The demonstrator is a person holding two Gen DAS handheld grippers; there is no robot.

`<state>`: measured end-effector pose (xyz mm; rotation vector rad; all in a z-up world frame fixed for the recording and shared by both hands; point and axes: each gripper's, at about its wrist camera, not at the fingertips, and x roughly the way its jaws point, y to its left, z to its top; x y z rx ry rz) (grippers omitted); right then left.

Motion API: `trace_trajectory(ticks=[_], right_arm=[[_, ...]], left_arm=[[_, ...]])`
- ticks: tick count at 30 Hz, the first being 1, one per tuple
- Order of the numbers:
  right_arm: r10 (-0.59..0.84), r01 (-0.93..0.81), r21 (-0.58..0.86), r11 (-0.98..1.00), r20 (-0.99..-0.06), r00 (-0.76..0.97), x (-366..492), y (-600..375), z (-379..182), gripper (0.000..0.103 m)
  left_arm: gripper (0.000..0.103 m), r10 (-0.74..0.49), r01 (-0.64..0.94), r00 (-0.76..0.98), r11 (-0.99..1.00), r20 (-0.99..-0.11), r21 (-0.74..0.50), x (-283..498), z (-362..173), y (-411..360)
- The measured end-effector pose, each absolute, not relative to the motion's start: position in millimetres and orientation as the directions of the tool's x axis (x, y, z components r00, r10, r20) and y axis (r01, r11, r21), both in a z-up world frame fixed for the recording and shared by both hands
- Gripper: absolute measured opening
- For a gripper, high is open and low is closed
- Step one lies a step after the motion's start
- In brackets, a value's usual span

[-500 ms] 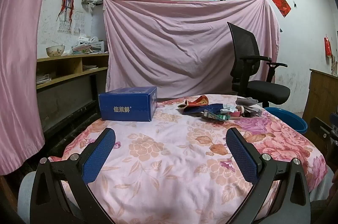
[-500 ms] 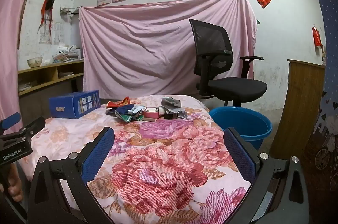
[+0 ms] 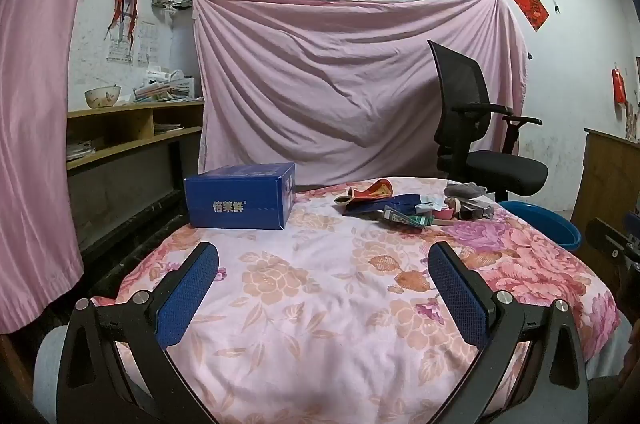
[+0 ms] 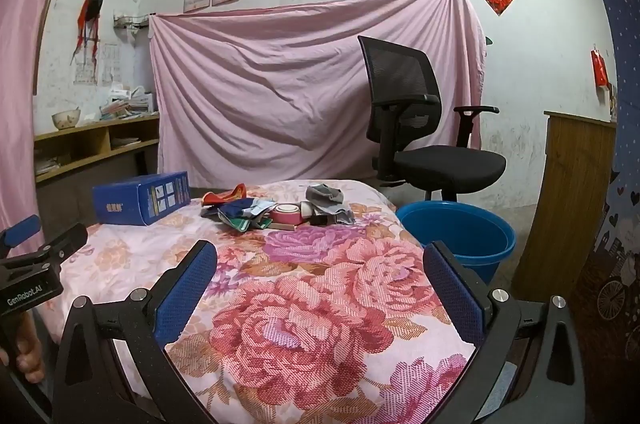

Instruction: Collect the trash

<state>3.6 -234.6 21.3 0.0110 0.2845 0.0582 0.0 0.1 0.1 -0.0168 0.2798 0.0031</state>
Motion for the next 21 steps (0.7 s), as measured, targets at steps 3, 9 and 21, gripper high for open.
trace_trajectory(ticks=[3,9,21], right_arm=[[0.059,-0.056,0.02,0.998,-0.279,0.958,3.2,-235.2,21.3,0.103],[0.059,-0.056,0.021,0.998,-0.279,0.958,2.6,-235.6,21.0,0.103],[0.059,-0.055,0.022,0.998,-0.278,0.959,2.3,-236.2,21.0,0.103]], left_arm=[[0.102,0.002,-0.006,0.961,1.0,-0.276,-0.015,0.0,0.1,0.0],[0.102,0.0,-0.005,0.961,1.0,-0.276,-0.015,0.0,0.1,-0.1],[0.102,0.001,-0.005,0.961,1.0,-0.276,-0.013,-0.1,0.2,-0.1]])
